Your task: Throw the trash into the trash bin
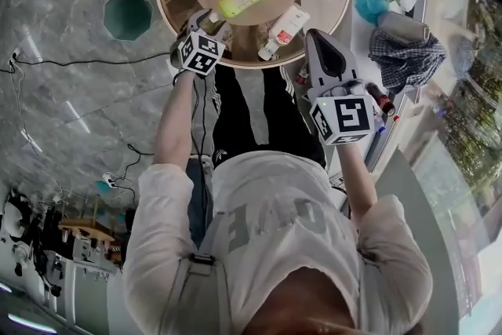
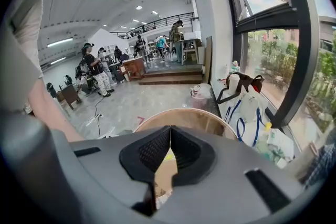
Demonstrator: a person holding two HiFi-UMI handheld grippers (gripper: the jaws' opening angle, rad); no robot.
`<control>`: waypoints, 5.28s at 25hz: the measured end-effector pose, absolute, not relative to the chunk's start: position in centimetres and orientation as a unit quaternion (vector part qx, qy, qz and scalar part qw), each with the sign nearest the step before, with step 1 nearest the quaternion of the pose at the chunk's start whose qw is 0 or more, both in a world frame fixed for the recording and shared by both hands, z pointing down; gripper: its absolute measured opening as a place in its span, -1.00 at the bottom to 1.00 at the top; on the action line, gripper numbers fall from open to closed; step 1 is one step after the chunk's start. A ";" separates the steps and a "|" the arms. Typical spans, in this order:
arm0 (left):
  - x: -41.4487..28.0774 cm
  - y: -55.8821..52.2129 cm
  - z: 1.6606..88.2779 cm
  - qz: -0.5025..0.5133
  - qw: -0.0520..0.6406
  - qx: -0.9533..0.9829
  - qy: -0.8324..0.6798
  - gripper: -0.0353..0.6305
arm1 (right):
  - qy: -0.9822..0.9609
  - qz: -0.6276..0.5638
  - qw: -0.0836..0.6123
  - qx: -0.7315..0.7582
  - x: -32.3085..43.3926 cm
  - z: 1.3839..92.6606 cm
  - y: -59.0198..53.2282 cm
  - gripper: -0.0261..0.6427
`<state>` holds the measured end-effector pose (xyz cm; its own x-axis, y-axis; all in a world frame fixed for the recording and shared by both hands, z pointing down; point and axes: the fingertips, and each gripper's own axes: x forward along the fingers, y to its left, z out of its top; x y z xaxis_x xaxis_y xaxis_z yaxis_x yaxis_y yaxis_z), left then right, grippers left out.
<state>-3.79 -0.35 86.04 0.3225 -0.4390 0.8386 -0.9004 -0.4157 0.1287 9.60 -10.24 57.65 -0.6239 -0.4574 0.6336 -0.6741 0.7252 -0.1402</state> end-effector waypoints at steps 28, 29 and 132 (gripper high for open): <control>-10.6 -3.8 50.0 0.201 0.107 0.680 -0.697 -0.47 | -0.956 0.091 0.107 0.257 2.7 36.8 -9.9 -0.88; -11.0 -3.5 48.2 0.188 0.096 0.670 -0.712 -0.47 | -0.959 0.086 0.099 0.252 2.4 36.0 -9.8 -0.88; -17.7 -1.0 22.8 -0.075 -0.037 0.560 -0.824 -0.86 | -0.978 0.109 0.007 0.178 -8.0 29.3 -9.4 -0.88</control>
<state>-17.73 -0.96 22.81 -0.3698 -0.9175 -0.1461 -0.9288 0.3613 0.0823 -7.98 -9.44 29.26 -0.9368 -0.3461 0.0516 -0.3490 0.9130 -0.2111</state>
